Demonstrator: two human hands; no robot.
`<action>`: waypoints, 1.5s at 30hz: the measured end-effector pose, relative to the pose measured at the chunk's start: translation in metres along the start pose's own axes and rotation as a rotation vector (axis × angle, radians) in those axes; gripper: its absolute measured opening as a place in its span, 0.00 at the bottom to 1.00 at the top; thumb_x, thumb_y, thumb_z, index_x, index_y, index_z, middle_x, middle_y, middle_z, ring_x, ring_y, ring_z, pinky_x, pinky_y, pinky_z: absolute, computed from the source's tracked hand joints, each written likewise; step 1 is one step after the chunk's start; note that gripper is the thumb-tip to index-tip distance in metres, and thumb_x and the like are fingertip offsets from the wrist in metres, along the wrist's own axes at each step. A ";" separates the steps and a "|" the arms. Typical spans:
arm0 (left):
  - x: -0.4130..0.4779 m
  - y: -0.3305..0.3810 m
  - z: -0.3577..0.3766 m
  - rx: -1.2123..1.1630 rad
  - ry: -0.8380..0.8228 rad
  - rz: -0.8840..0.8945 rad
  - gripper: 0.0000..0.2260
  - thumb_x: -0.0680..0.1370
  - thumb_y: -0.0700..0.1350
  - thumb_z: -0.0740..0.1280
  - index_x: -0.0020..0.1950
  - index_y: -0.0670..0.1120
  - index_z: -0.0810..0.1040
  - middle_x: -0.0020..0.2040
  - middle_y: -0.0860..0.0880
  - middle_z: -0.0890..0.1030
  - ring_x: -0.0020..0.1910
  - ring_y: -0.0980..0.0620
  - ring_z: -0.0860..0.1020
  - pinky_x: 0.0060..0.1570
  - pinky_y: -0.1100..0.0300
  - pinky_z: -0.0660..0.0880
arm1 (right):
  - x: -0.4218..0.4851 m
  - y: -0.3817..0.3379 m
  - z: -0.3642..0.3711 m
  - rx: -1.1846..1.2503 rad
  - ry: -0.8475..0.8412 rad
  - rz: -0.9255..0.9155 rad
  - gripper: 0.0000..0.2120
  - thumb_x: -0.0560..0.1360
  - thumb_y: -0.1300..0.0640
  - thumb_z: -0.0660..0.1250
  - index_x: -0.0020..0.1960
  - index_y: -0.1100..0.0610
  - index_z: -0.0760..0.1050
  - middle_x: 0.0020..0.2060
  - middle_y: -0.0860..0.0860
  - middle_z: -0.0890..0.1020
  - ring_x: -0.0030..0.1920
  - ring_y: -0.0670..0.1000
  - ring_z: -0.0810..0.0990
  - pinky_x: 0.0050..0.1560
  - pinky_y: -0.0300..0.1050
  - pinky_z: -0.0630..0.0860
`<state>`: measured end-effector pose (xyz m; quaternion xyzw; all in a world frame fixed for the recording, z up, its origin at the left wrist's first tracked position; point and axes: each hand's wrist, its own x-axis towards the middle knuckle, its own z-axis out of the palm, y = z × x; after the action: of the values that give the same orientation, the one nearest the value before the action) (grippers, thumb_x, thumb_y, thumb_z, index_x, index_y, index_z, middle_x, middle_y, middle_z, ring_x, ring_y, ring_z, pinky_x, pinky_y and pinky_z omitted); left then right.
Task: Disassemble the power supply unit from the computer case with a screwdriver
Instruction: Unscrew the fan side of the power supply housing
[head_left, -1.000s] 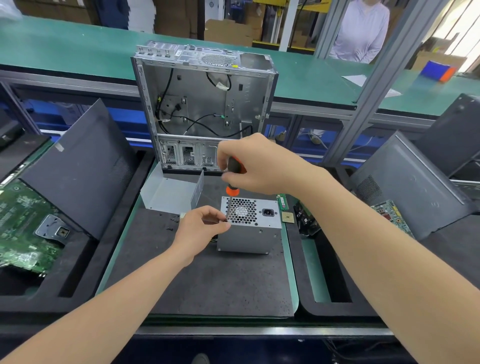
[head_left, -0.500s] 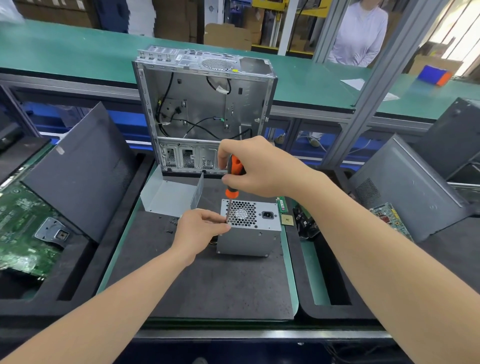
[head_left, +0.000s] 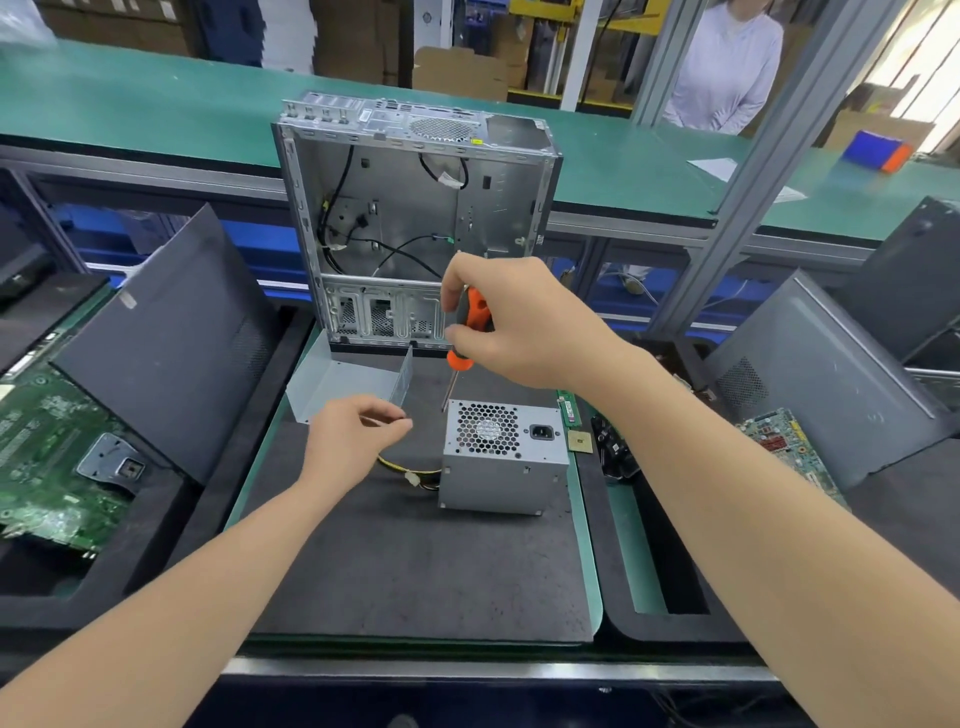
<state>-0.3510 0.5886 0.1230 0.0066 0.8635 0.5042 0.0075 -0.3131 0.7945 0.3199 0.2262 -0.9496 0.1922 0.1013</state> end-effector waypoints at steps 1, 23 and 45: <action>0.001 -0.011 -0.006 0.021 0.045 -0.028 0.04 0.72 0.48 0.80 0.41 0.54 0.86 0.37 0.60 0.85 0.39 0.64 0.82 0.43 0.63 0.75 | 0.000 0.000 0.003 0.004 0.001 -0.002 0.06 0.77 0.57 0.69 0.53 0.55 0.75 0.37 0.46 0.78 0.39 0.46 0.74 0.42 0.44 0.68; -0.007 -0.064 0.001 0.117 0.285 0.112 0.09 0.83 0.45 0.67 0.59 0.54 0.85 0.46 0.59 0.82 0.48 0.51 0.78 0.53 0.51 0.77 | -0.007 0.012 0.014 0.029 0.045 0.073 0.05 0.77 0.56 0.70 0.51 0.53 0.76 0.40 0.49 0.81 0.42 0.47 0.77 0.41 0.41 0.72; -0.022 0.067 0.076 0.060 -0.415 0.447 0.26 0.76 0.27 0.59 0.55 0.54 0.86 0.45 0.64 0.86 0.52 0.65 0.81 0.48 0.76 0.70 | -0.062 0.043 -0.007 0.035 0.157 0.219 0.05 0.72 0.59 0.68 0.47 0.56 0.74 0.36 0.49 0.81 0.40 0.49 0.79 0.41 0.53 0.78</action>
<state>-0.3273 0.6871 0.1441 0.2993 0.8353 0.4554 0.0724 -0.2777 0.8566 0.2949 0.1071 -0.9542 0.2357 0.1496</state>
